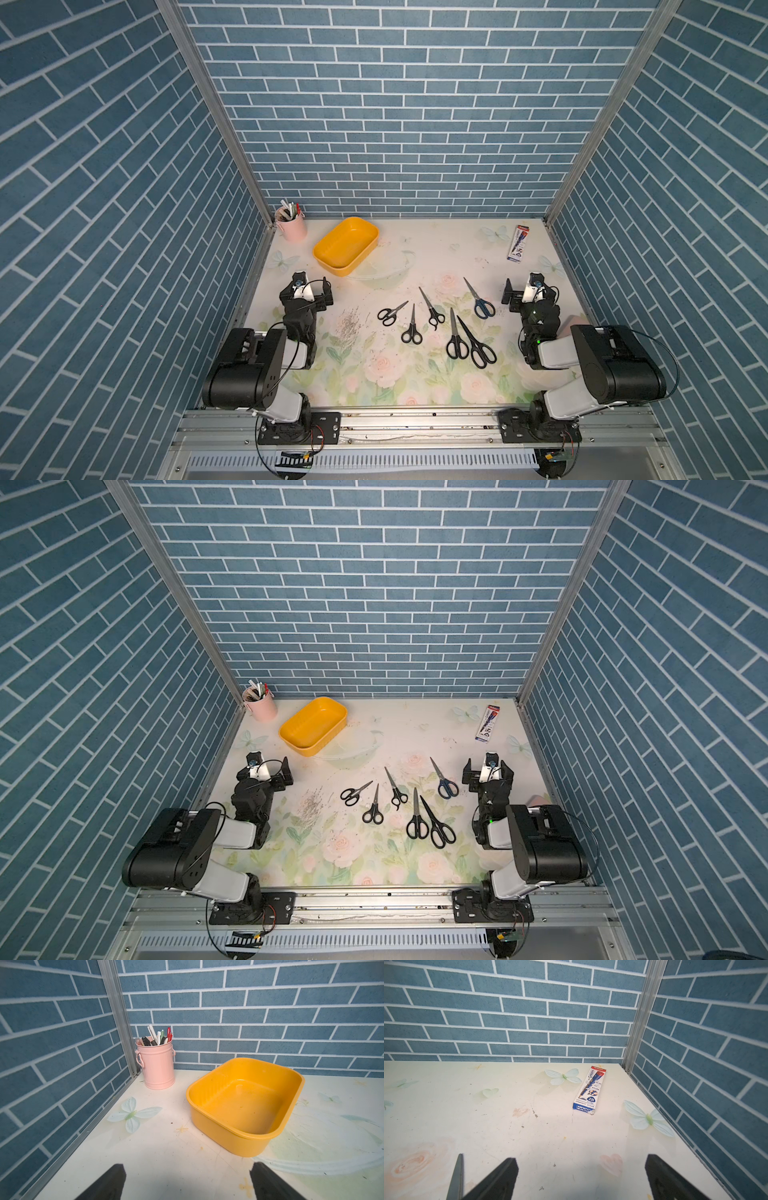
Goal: Put the scissors into the storage box
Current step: Pick up the storage box at the center of the board.
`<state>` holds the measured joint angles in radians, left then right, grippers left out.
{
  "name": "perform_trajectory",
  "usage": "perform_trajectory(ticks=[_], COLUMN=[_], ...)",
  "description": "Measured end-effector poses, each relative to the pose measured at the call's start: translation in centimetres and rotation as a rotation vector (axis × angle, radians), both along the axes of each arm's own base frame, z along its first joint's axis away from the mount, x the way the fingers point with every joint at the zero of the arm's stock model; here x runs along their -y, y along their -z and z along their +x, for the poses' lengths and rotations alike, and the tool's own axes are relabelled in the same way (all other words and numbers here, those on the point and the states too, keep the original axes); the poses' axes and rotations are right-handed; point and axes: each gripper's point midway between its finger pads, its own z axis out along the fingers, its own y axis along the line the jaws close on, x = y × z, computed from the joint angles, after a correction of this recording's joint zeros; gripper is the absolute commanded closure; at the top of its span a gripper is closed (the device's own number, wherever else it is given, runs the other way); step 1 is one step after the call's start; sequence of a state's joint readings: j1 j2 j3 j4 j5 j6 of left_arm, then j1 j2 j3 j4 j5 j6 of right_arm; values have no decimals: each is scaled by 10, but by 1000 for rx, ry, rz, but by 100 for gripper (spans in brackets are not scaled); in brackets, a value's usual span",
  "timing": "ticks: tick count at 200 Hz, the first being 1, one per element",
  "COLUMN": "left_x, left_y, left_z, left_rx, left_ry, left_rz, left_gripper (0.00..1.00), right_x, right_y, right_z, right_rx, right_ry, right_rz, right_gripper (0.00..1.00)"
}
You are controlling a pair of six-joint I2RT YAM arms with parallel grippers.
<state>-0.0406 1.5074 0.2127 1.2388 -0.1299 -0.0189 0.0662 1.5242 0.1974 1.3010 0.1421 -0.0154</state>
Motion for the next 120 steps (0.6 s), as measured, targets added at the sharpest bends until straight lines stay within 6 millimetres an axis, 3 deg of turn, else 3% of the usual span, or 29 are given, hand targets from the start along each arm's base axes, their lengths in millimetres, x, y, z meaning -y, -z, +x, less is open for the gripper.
perform_trajectory(ticks=[56, 72, 83, 97, 110, 120], left_x=[0, -1, 2, 4, 8, 13], left_y=[1, -11, -35, -78, -120, -140], left_z=[1, 8, 13, 24, 47, 71], left_rx=[-16, -26, -3, 39, 47, 16], left_ry=[-3, -22, -28, -34, -20, 2], left_rz=[1, 6, -3, -33, -60, -76], left_gripper=[1, 2, 5, 10, 14, 19], right_x=[0, -1, -4, -15, -35, -57], right_y=[1, -3, -26, -74, -119, -145], right_z=[0, 4, 9, 13, 13, 13], right_rx=[-7, -47, -34, 40, 106, 127], right_ry=[2, 7, 11, -14, -64, -121], right_rz=[-1, -6, 0, 22, 52, 72], right_gripper=[0, 0, 2, 4, 7, 9])
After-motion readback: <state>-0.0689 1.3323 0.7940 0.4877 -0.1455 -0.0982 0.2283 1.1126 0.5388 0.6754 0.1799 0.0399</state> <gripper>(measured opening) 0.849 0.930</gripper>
